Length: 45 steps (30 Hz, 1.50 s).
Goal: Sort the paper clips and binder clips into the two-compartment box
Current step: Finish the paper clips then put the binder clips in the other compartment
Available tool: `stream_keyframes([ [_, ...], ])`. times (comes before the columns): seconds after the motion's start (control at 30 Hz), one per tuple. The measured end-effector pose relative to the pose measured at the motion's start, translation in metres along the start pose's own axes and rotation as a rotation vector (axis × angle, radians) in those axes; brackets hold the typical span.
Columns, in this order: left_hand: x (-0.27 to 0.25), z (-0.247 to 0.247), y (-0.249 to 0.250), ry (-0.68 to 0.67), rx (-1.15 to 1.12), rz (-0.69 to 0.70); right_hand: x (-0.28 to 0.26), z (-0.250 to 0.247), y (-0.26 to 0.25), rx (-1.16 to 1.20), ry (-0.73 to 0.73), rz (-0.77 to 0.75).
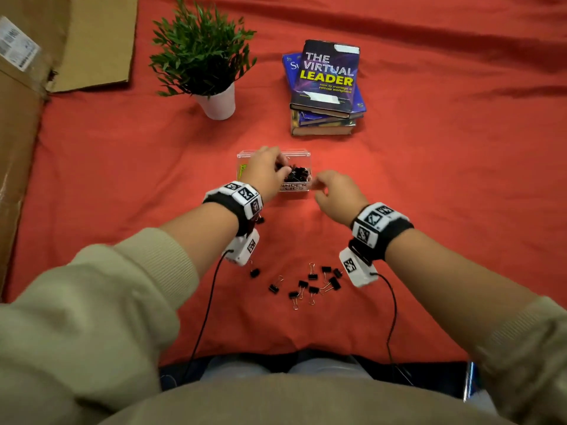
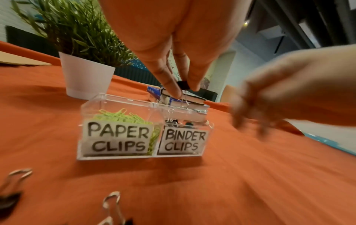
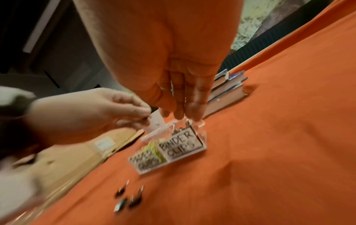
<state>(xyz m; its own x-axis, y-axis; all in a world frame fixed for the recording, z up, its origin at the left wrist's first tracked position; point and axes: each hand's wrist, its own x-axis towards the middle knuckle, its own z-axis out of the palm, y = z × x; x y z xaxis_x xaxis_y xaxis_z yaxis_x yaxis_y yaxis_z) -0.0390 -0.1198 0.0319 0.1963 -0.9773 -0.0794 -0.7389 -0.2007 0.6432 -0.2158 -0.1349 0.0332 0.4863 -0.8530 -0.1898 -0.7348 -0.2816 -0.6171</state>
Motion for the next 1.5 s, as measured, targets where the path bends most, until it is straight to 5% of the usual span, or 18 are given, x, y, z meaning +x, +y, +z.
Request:
stream_keyframes([
  [0.13, 0.013, 0.011, 0.001, -0.145, 0.175, 0.037, -0.063, 0.017, 0.026, -0.176, -0.465, -0.052],
  [0.23, 0.007, 0.021, -0.005, -0.191, 0.293, 0.092, -0.090, 0.030, 0.044, -0.225, -0.599, -0.054],
  [0.37, -0.025, 0.029, 0.002, -0.111, 0.311, 0.212, -0.107, 0.036, 0.059, -0.201, -0.529, -0.105],
  [0.57, -0.117, 0.058, 0.003, -0.637, 0.303, 0.433, -0.115, 0.041, 0.065, -0.273, -0.488, -0.174],
  [0.67, -0.139, 0.069, -0.003, -0.736, 0.360, 0.499, -0.112, 0.041, 0.065, -0.268, -0.492, -0.161],
  [1.17, -0.140, 0.068, -0.010, -0.818, 0.453, 0.432, -0.109, 0.040, 0.071, -0.187, -0.373, 0.030],
  [1.5, -0.140, 0.068, -0.008, -0.660, 0.475, 0.316, -0.090, 0.024, 0.079, 0.608, -0.029, 0.466],
])
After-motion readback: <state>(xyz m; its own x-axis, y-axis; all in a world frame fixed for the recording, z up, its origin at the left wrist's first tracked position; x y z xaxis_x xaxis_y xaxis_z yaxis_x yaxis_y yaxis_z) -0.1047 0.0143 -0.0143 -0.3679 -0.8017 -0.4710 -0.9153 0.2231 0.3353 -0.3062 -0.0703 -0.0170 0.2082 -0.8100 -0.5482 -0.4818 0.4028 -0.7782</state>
